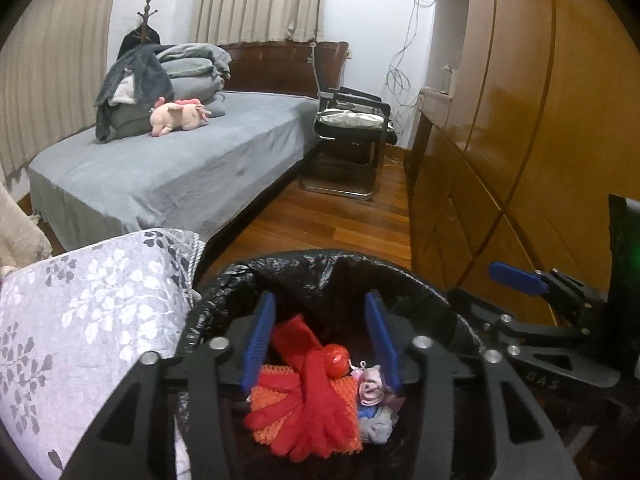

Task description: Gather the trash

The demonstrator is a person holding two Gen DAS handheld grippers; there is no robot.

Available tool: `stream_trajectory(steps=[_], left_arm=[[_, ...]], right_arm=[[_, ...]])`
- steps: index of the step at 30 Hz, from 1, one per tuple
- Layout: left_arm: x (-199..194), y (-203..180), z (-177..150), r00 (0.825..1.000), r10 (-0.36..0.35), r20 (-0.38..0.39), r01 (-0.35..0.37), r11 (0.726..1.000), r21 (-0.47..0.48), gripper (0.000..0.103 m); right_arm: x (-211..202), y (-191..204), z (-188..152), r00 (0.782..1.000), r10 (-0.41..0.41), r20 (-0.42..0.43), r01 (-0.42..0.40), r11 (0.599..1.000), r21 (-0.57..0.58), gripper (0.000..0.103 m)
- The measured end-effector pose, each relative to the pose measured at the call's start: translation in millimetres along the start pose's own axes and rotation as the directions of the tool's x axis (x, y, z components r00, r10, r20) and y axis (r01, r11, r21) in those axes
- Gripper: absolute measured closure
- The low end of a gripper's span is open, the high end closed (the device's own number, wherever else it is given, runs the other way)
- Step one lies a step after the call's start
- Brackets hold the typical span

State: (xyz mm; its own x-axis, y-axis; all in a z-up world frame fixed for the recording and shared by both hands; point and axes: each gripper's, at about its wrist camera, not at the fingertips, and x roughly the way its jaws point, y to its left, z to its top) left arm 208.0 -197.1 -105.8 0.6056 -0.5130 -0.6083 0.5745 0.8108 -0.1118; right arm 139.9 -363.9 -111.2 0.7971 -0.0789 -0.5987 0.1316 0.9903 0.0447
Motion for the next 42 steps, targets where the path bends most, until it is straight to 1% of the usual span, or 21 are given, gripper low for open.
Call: stream_trajectory(steps=[1, 2, 3, 4, 5, 7, 10, 14, 22, 25, 28, 31, 37, 42], left_arm=[[-3.4, 2.1, 0.2, 1.0, 0.003, 0.004, -0.003, 1.0, -0.004, 0.045], [-6.7, 4.2, 0.5, 1.0, 0.007, 0.009, -0.007, 1.0, -0.007, 0.041], [-9.8, 5.8, 0.6, 1.0, 0.011, 0.013, -0.011, 1.0, -0.009, 0.039], [-14.4, 7.3, 0.7, 1.0, 0.016, 0.02, -0.016, 1.0, -0.012, 0.034], [-18.1, 8.4, 1.1, 0.999, 0.021, 0.025, -0.021, 1.0, -0.015, 0.028], [-28.8, 11.6, 0.9, 0.999, 0.031, 0.04, -0.03, 0.999, -0.025, 0.023], [-51.3, 17.7, -1.8, 0.996, 0.057, 0.063, -0.055, 0.998, -0.036, 0.013], [-77.1, 25.8, -7.6, 0.993, 0.093, 0.071, -0.09, 0.995, -0.046, 0.007], [-129.2, 38.9, -33.1, 0.986, 0.154, 0.068, -0.148, 0.985, -0.083, 0.006], [-144.8, 38.2, -43.2, 0.982, 0.178, 0.069, -0.172, 0.982, -0.075, 0.006], [-160.0, 36.4, -53.5, 0.978, 0.193, 0.074, -0.188, 0.98, -0.07, 0.006], [-175.2, 36.1, -61.4, 0.977, 0.195, 0.082, -0.187, 0.978, -0.089, 0.006], [-198.4, 34.0, -68.6, 0.97, 0.223, 0.1, -0.212, 0.971, -0.111, 0.006], [-214.6, 32.6, -65.8, 0.96, 0.25, 0.125, -0.234, 0.964, -0.127, 0.006]], right_arm=[[-2.3, -0.2, 0.1, 1.0, -0.003, 0.006, 0.003, 1.0, 0.0, 0.021], [-5.4, 1.1, 0.7, 1.0, -0.004, 0.013, 0.004, 1.0, -0.001, 0.019], [-7.6, 0.8, 0.6, 1.0, -0.003, 0.016, 0.003, 1.0, -0.001, 0.014], [-10.6, 1.5, 1.4, 1.0, -0.002, 0.021, 0.002, 1.0, 0.001, 0.012], [-13.7, 2.7, 2.7, 1.0, 0.001, 0.023, -0.002, 1.0, 0.003, 0.012], [-19.9, 4.1, 4.4, 1.0, 0.011, 0.023, -0.011, 1.0, 0.008, 0.008], [-31.7, 9.2, 7.6, 0.999, 0.029, 0.023, -0.029, 1.0, 0.011, 0.007], [-51.2, 21.9, 9.4, 0.998, 0.057, 0.023, -0.057, 0.998, 0.008, 0.006], [-87.5, 54.0, 7.7, 0.994, 0.108, 0.024, -0.107, 0.994, -0.021, 0.005], [-100.5, 63.5, 6.2, 0.992, 0.125, 0.033, -0.125, 0.992, -0.022, 0.005], [-110.4, 71.8, 3.5, 0.991, 0.131, 0.039, -0.13, 0.991, -0.026, 0.005], [-117.9, 78.4, 1.6, 0.99, 0.138, 0.038, -0.136, 0.99, -0.029, 0.005], [-131.9, 92.7, -0.4, 0.988, 0.15, 0.043, -0.147, 0.988, -0.054, 0.005], [-145.6, 103.2, 2.5, 0.984, 0.165, 0.063, -0.16, 0.984, -0.077, 0.005]])
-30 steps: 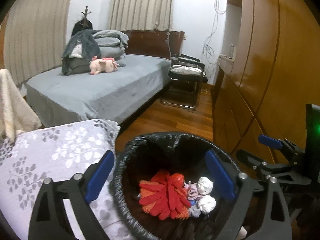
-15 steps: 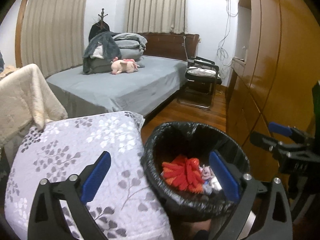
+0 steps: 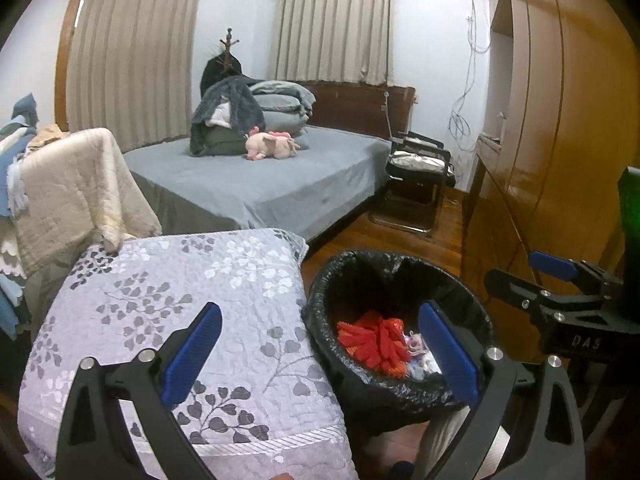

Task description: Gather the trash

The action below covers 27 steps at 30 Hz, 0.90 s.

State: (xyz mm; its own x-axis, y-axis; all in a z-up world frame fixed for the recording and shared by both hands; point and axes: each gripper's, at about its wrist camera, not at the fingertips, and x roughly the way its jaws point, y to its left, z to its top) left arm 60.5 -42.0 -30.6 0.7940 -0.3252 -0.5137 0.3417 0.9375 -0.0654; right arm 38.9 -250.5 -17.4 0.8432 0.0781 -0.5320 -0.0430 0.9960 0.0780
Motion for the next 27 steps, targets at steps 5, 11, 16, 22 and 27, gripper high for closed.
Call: stream_trajectory(steps=[5, 11, 16, 22, 27], left_arm=[[-11.0, 5.4, 3.5, 1.0, 0.023, 0.019, -0.023, 1.0, -0.018, 0.006], [-23.2, 9.6, 3.9, 0.998, 0.042, 0.041, -0.041, 0.999, -0.029, 0.006], [-29.7, 12.2, 2.7, 0.997, 0.052, 0.051, -0.051, 0.998, -0.033, 0.006], [-35.3, 14.4, 3.9, 0.996, 0.062, 0.065, -0.06, 0.998, -0.036, 0.006], [-38.4, 15.1, 4.5, 0.995, 0.068, 0.071, -0.066, 0.997, -0.038, 0.006]], right_arm=[[-10.5, 10.0, 6.6, 1.0, 0.01, 0.022, -0.01, 1.0, -0.021, 0.005], [-19.1, 18.9, 8.6, 0.999, 0.016, 0.04, -0.014, 0.999, -0.039, 0.005], [-23.3, 22.2, 8.8, 0.999, 0.018, 0.044, -0.016, 0.999, -0.047, 0.005], [-26.6, 26.3, 9.4, 0.998, 0.025, 0.055, -0.022, 0.998, -0.056, 0.005], [-27.0, 29.4, 9.6, 0.998, 0.028, 0.058, -0.025, 0.998, -0.06, 0.005]])
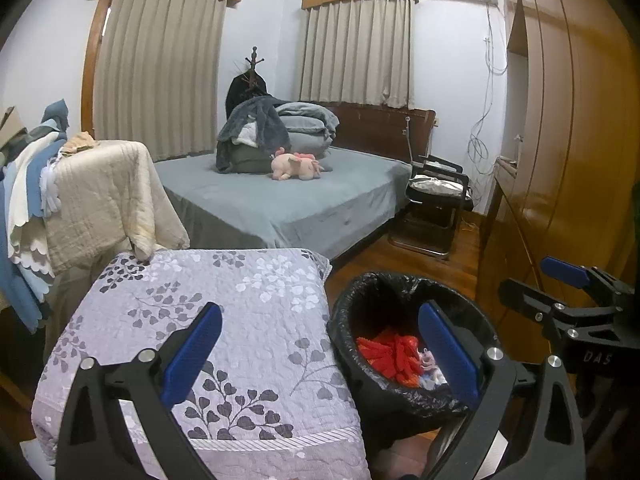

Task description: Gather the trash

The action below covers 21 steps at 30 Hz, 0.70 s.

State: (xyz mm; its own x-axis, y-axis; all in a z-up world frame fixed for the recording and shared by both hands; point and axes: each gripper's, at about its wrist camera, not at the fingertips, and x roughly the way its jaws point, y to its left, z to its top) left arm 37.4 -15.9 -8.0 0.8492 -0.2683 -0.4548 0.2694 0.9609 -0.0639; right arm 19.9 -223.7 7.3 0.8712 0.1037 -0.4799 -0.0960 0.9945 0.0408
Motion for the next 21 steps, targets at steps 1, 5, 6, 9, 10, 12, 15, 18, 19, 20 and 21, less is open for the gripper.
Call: stream_trajectory(steps=[1, 5, 6, 9, 10, 12, 15, 18, 19, 20, 21], left_arm=[[0.0, -0.3, -0.1, 1.0, 0.001, 0.0, -0.001, 1.0, 0.0, 0.006], [-0.3, -0.1, -0.8, 1.0, 0.0, 0.0, 0.0, 1.0, 0.002, 0.006], [-0.3, -0.1, -0.8, 1.0, -0.002, 0.001, 0.002, 1.0, 0.0, 0.006], [-0.2, -0.6, -0.8, 1.0, 0.0, 0.0, 0.0, 1.0, 0.001, 0.006], [-0.3, -0.6, -0.8, 1.0, 0.0, 0.0, 0.0, 1.0, 0.0, 0.006], [-0.6, -0.7, -0.8, 1.0, 0.0, 0.0, 0.0, 1.0, 0.0, 0.006], [-0.4, -0.7, -0.7, 1.0, 0.0, 0.001, 0.0, 1.0, 0.0, 0.006], [-0.4, -0.5, -0.7, 1.0, 0.0, 0.0, 0.0, 1.0, 0.0, 0.006], [-0.8, -0.6, -0.9, 1.0, 0.0, 0.0, 0.0, 1.0, 0.0, 0.006], [-0.5, -0.6, -0.6, 1.0, 0.001, -0.001, -0.001, 1.0, 0.0, 0.006], [-0.7, -0.5, -0.7, 1.0, 0.001, 0.0, -0.001, 1.0, 0.001, 0.006]], right_arm=[[0.1, 0.1, -0.2, 1.0, 0.0, -0.001, 0.0, 1.0, 0.001, 0.005], [-0.1, 0.7, 0.0, 1.0, 0.0, -0.001, 0.0, 1.0, 0.001, 0.005], [-0.1, 0.7, -0.1, 1.0, 0.0, 0.0, 0.0, 1.0, 0.001, 0.005], [0.0, 0.6, -0.1, 1.0, 0.0, -0.001, 0.0, 1.0, 0.001, 0.005], [0.1, 0.7, -0.1, 1.0, 0.0, -0.002, 0.0, 1.0, 0.001, 0.005], [0.0, 0.5, -0.1, 1.0, 0.0, -0.001, 0.0, 1.0, 0.001, 0.005], [-0.2, -0.2, 0.0, 1.0, 0.002, -0.002, -0.002, 1.0, -0.001, 0.005], [-0.5, 1.6, 1.7, 1.0, 0.004, -0.002, -0.004, 1.0, -0.005, 0.005], [-0.1, 1.7, 2.4, 1.0, 0.005, -0.003, -0.005, 1.0, -0.004, 0.005], [0.0, 1.8, 2.6, 1.0, 0.006, -0.003, -0.006, 1.0, -0.003, 0.005], [0.1, 2.5, 3.2, 1.0, 0.007, -0.002, -0.007, 1.0, -0.005, 0.005]])
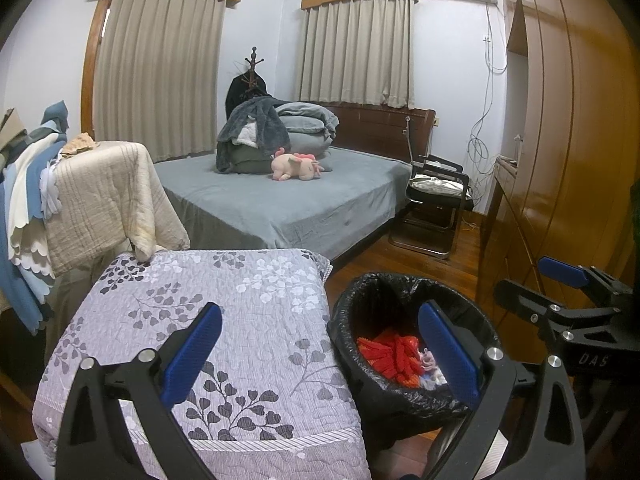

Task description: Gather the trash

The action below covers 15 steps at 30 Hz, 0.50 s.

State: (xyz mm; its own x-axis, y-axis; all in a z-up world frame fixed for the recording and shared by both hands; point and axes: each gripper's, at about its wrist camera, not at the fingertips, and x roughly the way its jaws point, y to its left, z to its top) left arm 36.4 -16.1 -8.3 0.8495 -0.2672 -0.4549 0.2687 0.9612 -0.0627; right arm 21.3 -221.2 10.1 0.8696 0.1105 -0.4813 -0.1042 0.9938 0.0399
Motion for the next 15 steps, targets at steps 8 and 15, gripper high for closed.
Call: stream_trajectory(steps=[8, 15], left_arm=[[-0.8, 1.7, 0.2, 1.0, -0.001, -0.002, 0.001, 1.0, -0.004, 0.006], [-0.7, 1.7, 0.1, 1.0, 0.001, -0.002, -0.001, 1.0, -0.003, 0.006]], right_arm=[[1.1, 1.3, 0.3, 1.0, 0.004, -0.001, -0.004, 1.0, 0.001, 0.005], [1.4, 1.5, -0.1, 1.0, 0.001, -0.002, -0.001, 1.0, -0.001, 0.005]])
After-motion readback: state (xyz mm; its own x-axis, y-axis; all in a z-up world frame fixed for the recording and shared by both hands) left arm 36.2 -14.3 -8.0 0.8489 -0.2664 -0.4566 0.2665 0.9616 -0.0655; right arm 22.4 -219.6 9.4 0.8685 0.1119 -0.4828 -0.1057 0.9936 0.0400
